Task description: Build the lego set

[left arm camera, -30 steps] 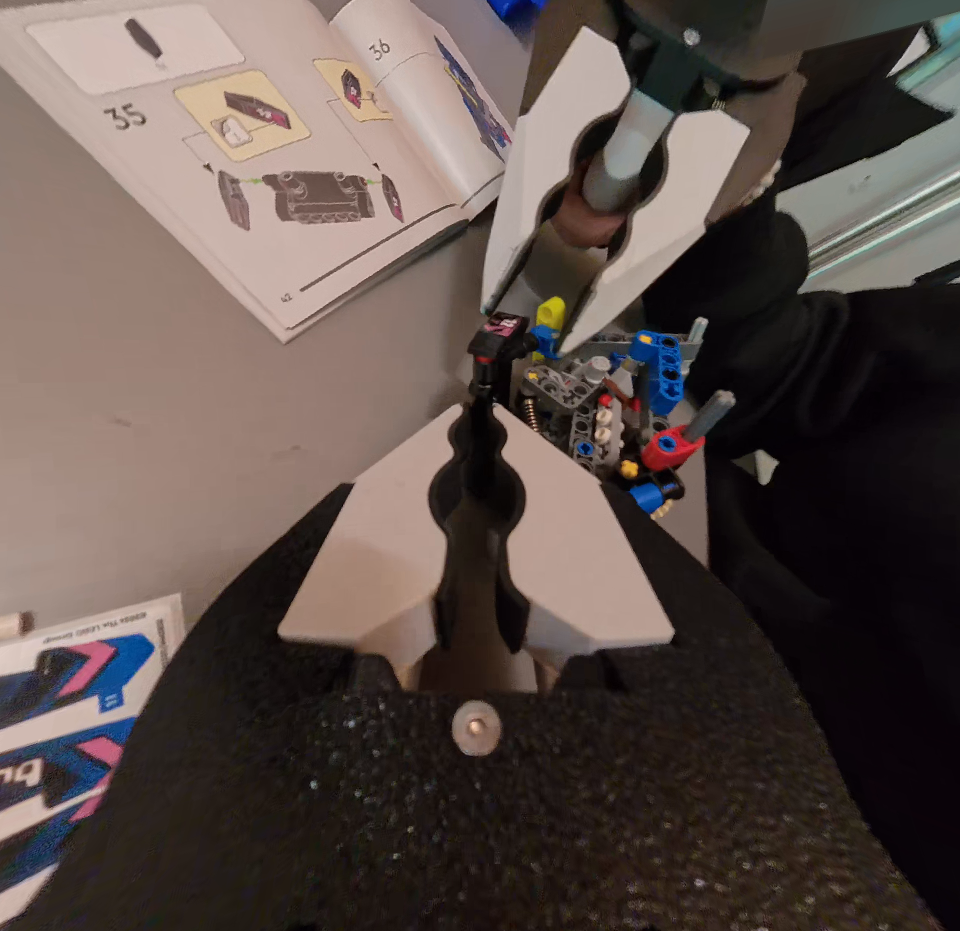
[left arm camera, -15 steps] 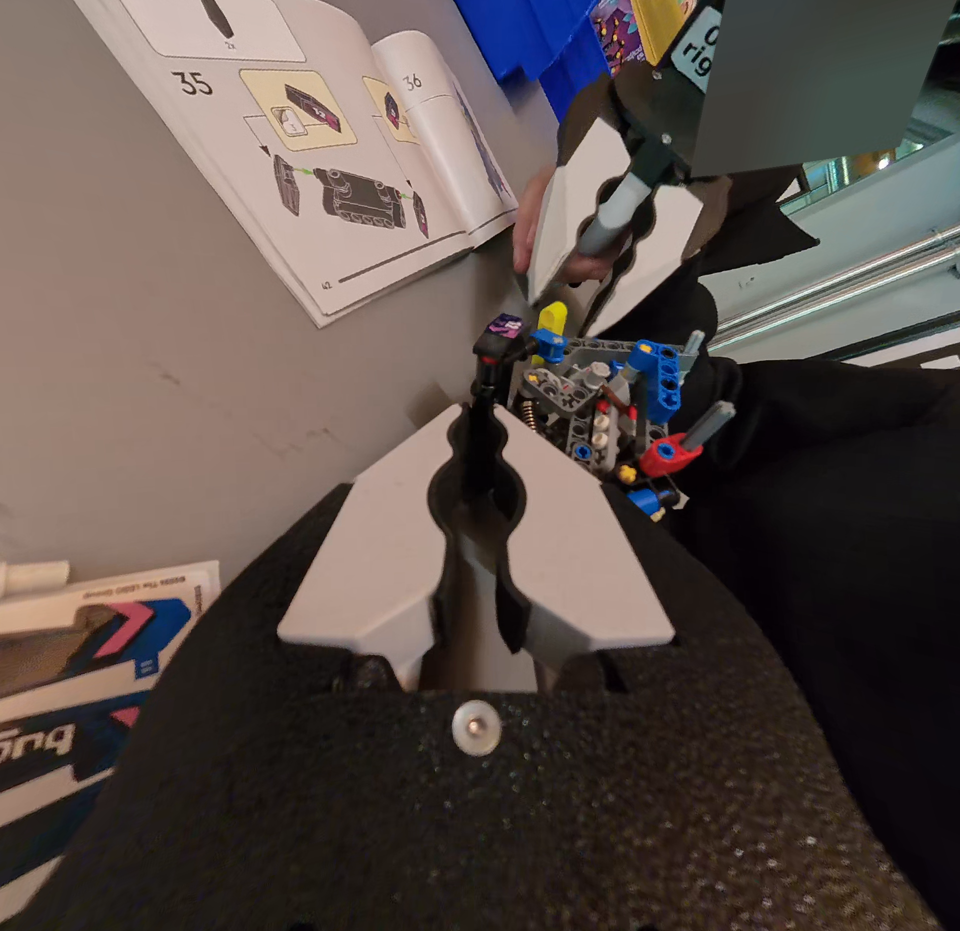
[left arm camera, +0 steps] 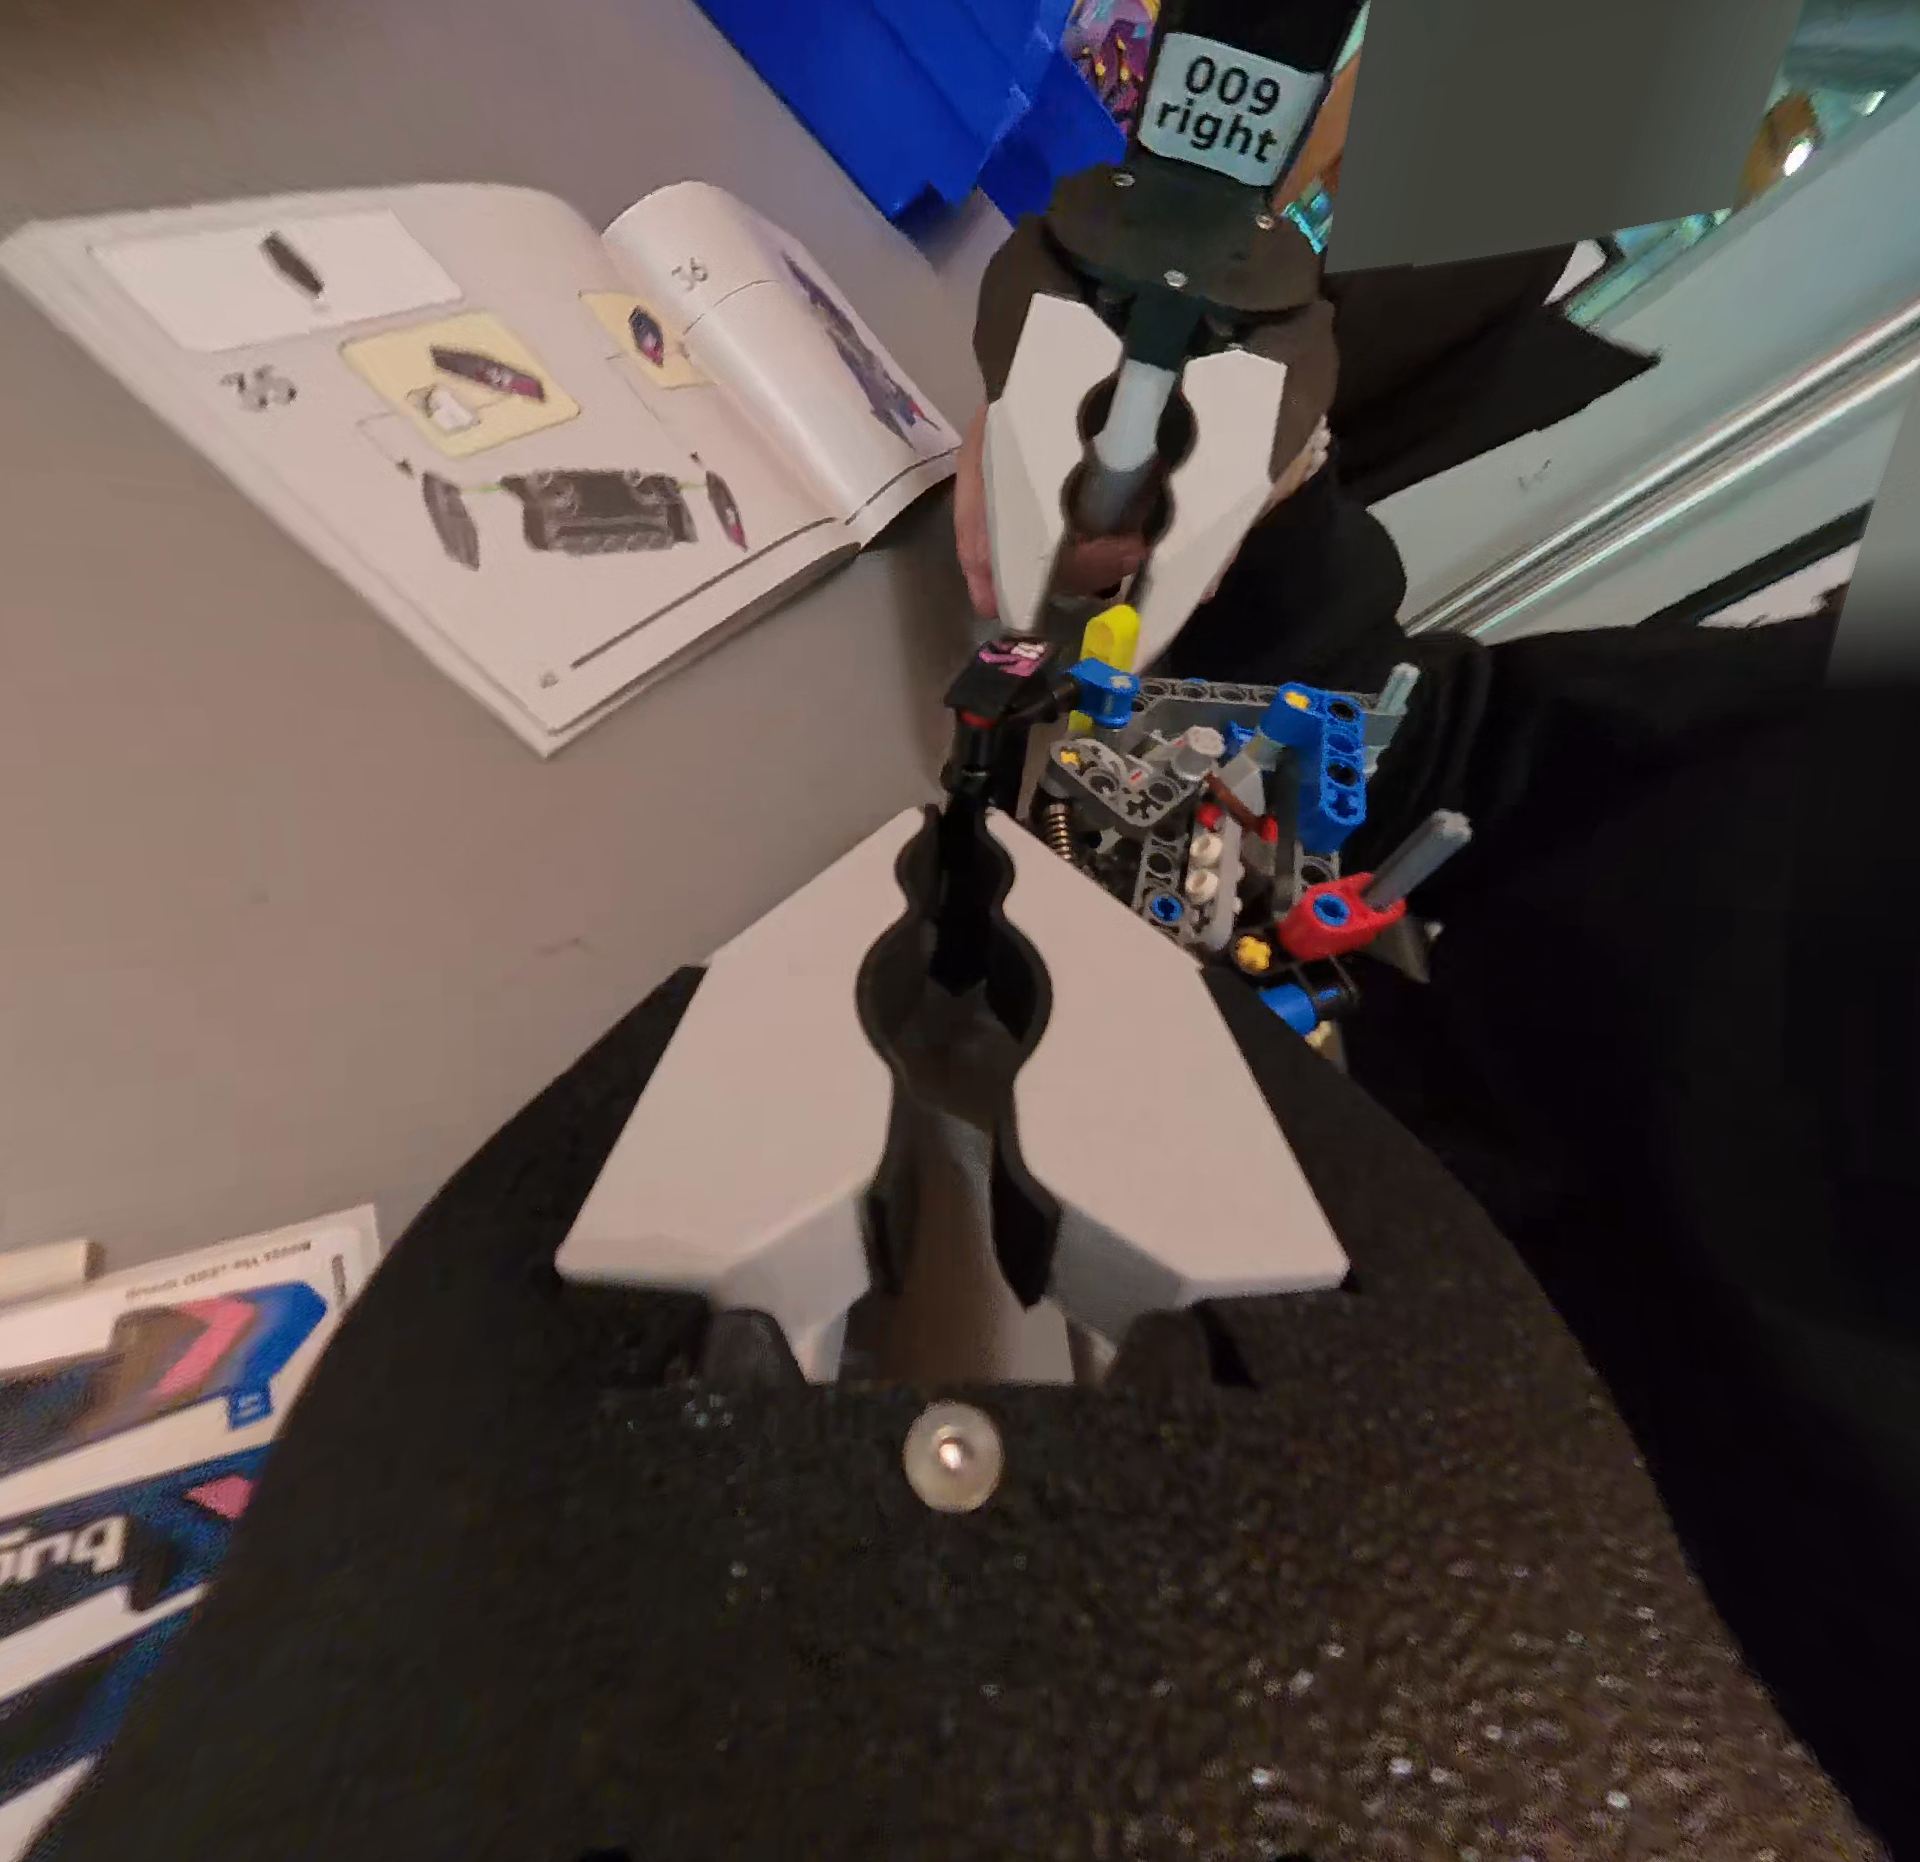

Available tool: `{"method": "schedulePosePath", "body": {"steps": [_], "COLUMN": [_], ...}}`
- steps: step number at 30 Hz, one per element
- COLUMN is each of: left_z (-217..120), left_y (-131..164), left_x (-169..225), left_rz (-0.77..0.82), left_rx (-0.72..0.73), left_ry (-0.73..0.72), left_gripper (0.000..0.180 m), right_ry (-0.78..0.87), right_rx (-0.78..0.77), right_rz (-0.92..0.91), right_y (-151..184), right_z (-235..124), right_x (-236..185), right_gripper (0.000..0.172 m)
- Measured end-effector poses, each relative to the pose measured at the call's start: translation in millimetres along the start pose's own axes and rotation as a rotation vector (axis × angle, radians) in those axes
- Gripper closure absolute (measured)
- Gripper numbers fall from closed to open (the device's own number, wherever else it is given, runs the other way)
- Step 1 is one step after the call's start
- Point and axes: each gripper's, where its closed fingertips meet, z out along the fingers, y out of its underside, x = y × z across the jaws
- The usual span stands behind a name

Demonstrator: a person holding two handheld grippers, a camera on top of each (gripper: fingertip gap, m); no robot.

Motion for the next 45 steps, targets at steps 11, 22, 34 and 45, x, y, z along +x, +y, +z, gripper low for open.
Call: {"method": "schedulePosePath", "body": {"steps": [11, 22, 34, 45], "left_z": [5.3, 8.5, 11.1, 14.0], "left_y": [7.1, 11.7, 13.4, 7.2], "left_x": [7.5, 7.2, 7.0, 8.4], "left_rz": [0.271, 0.304, 0.376, 0.46], "left_rx": [-0.072, -0.103, -0.124, -0.113], "left_ry": [-0.089, -0.109, -0.141, -0.14], "left_gripper": [0.179, 0.178, 0.18, 0.179], "right_ry": [0.265, 0.215, 0.251, 0.269], "right_rx": [0.162, 0.081, -0.024, -0.046], "right_rz": [-0.274, -0.353, -0.405, -0.446], "right_y": [-11.3, 2.3, 15.0, 16.5], "right_z": [-10.7, 7.3, 12.8, 13.6], "right_x": [-8.8, -24.9, -19.2, -16.4], "right_gripper": [0.149, 0.157, 0.159, 0.156]}}
